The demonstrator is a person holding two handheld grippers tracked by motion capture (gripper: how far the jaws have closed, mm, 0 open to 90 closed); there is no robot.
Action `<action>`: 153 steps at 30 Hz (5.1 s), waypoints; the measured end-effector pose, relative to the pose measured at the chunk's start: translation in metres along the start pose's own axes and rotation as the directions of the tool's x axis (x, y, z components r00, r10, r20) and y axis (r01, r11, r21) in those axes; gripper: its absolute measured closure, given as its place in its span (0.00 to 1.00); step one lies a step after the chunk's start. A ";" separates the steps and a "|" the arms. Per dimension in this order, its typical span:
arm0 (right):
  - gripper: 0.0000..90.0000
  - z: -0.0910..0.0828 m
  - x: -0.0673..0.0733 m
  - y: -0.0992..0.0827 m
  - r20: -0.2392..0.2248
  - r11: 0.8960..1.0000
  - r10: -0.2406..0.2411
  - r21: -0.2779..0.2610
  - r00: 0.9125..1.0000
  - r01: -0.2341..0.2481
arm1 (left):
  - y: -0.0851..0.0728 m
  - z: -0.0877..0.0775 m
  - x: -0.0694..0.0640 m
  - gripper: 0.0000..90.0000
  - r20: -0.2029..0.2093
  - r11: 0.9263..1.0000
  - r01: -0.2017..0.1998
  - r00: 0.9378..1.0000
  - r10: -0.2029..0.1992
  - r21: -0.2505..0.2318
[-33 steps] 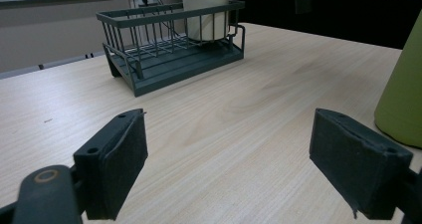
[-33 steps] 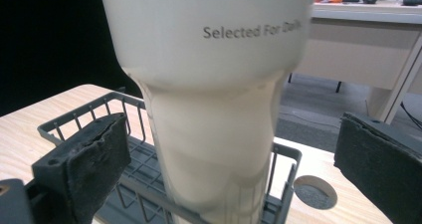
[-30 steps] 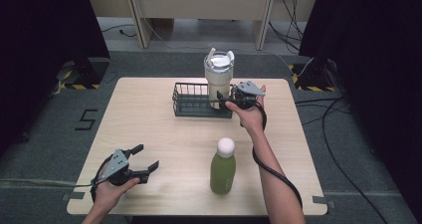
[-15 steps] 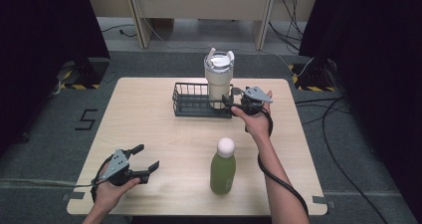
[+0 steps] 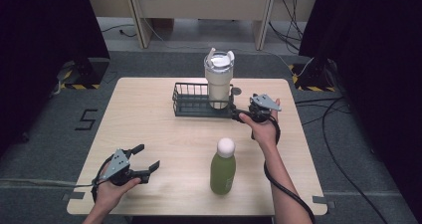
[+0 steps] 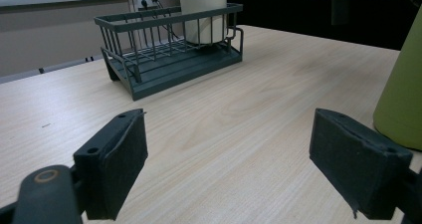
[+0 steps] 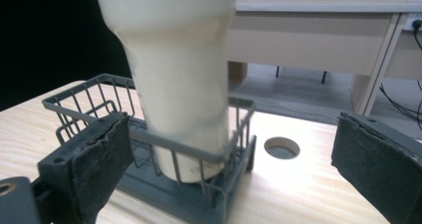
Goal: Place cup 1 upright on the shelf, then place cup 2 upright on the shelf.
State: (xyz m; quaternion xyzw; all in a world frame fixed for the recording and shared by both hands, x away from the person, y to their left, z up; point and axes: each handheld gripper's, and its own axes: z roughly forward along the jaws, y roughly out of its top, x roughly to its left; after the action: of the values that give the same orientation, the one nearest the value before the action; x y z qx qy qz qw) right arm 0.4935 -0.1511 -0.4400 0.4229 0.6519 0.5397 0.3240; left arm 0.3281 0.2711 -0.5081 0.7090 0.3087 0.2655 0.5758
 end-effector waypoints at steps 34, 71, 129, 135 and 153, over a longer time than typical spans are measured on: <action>0.05 -0.061 -0.036 -0.046 0.107 0.998 0.063 0.007 0.992 -0.065 | 0.014 0.002 -0.012 0.16 0.035 0.997 0.004 0.999 -0.001 -0.073; 0.05 -0.083 -0.040 -0.071 0.145 0.996 0.078 0.028 0.986 -0.083 | 0.060 0.031 -0.070 0.16 0.256 0.987 -0.035 0.964 0.075 -0.155; 0.06 -0.081 -0.041 -0.075 0.144 0.996 0.075 0.044 0.987 -0.083 | 0.091 0.092 -0.133 0.16 0.474 0.984 -0.081 0.868 0.148 -0.159; 0.06 -0.081 -0.041 -0.075 0.144 0.995 0.076 0.045 0.987 -0.083 | 0.094 0.098 -0.139 0.16 0.484 0.982 -0.098 0.860 0.165 -0.161; 0.06 -0.081 -0.040 -0.076 0.143 0.995 0.082 0.051 0.986 -0.090 | 0.091 0.112 -0.144 0.16 0.493 0.985 -0.104 0.855 0.161 -0.141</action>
State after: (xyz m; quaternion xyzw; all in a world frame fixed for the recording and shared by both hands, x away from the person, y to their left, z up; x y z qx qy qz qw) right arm 0.4249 -0.2267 -0.4991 0.4968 0.6236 0.5031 0.3334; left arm 0.3259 0.0771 -0.4437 0.7408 0.0833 0.1272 0.6543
